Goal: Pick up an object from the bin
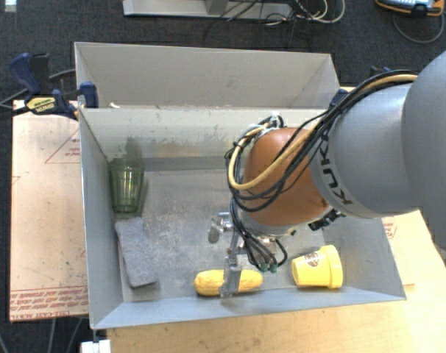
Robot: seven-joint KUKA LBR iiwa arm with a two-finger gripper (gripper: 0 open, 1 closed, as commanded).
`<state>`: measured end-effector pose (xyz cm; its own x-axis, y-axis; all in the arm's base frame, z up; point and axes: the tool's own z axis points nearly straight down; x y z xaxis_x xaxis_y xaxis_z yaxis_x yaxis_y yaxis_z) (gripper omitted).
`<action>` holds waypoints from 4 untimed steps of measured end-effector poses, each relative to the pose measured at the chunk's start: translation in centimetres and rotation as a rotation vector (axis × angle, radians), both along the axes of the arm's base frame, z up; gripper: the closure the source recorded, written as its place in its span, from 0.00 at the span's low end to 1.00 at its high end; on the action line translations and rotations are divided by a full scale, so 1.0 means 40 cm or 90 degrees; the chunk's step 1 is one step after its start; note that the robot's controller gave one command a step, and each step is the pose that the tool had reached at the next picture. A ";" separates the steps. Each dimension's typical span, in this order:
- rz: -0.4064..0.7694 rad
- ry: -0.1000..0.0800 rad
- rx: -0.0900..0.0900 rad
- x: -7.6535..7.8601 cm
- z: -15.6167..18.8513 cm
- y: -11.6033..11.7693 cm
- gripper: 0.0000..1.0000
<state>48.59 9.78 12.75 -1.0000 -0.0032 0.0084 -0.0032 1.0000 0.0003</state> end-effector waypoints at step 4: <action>-0.050 -0.007 0.004 -0.017 -0.145 -0.051 1.00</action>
Offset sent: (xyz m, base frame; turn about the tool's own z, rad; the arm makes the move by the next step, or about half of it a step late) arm -0.0071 -0.0575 -0.0575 0.1880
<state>47.91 7.73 6.95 -0.9972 0.0746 -0.0031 0.0746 0.9972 0.0063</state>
